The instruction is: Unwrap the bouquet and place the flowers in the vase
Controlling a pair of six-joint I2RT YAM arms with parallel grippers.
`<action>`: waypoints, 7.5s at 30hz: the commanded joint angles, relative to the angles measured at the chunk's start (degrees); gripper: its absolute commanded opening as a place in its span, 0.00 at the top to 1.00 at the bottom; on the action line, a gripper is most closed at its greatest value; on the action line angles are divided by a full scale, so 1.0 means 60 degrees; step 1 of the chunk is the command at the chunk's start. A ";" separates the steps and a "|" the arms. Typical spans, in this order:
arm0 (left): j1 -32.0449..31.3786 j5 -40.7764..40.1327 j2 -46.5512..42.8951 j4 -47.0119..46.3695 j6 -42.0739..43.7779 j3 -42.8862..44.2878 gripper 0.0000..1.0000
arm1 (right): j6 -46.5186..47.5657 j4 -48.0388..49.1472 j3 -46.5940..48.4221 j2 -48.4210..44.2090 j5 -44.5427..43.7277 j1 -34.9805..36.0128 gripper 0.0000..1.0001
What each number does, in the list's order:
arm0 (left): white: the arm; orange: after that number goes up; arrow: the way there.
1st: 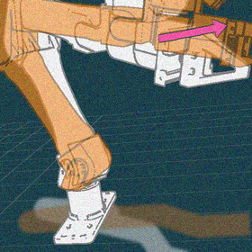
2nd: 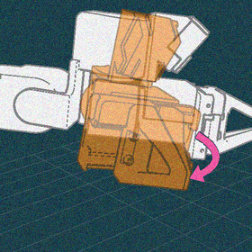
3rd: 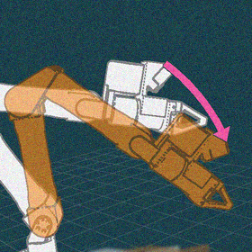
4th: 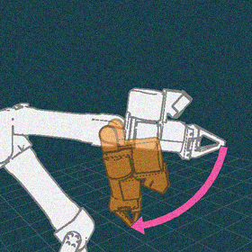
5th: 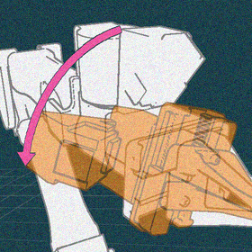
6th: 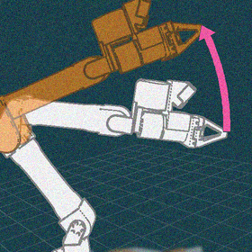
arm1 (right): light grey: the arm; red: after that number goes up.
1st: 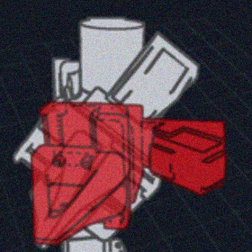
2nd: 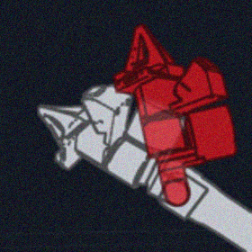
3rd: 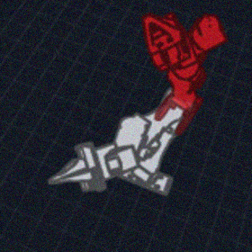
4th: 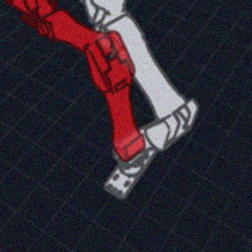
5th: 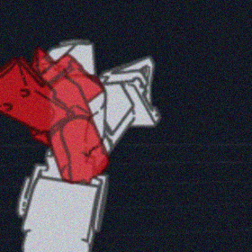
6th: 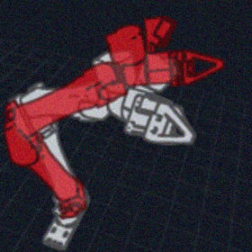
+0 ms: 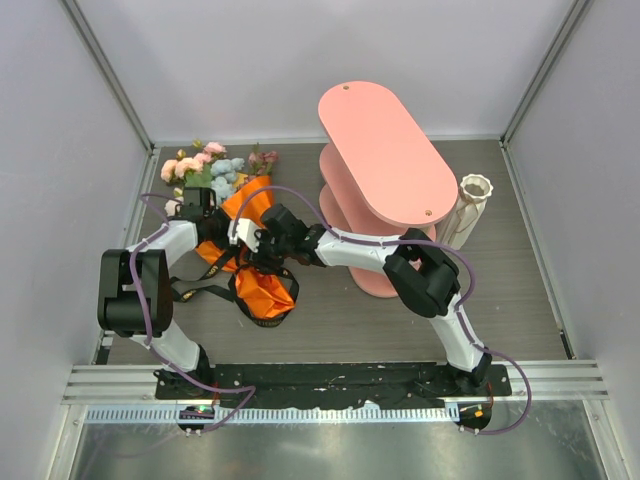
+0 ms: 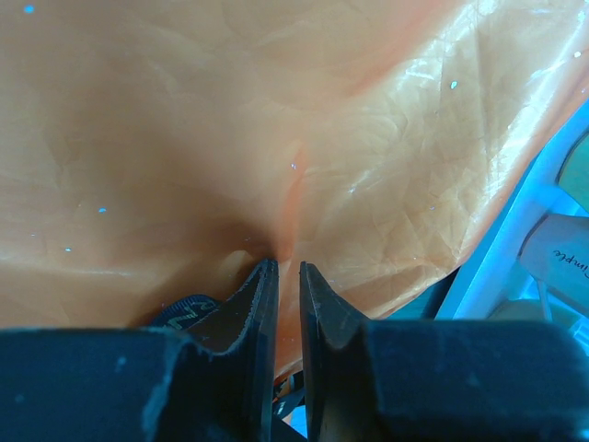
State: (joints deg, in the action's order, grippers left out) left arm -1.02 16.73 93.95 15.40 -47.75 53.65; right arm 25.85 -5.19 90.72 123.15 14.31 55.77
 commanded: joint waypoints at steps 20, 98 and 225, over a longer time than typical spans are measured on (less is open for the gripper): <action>-0.0036 -0.0224 0.0073 -0.0135 0.0194 -0.0182 0.81 | -0.0001 0.1202 0.0058 -0.0352 -0.0435 0.0198 0.92; 0.0111 -0.0723 0.0382 -0.0413 0.0106 -0.0167 0.81 | 0.4648 0.6517 -0.3031 -1.1897 -1.3706 0.0974 0.99; -0.4605 -0.4367 -0.1832 0.3540 0.1937 0.1618 0.26 | -0.3736 -0.1464 -0.1555 -0.7693 -0.7614 0.2556 0.12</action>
State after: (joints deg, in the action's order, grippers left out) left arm -26.87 3.73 77.78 24.60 -40.16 57.65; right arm 5.56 -17.17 81.25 78.41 -31.97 70.83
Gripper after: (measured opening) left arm 0.738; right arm 0.880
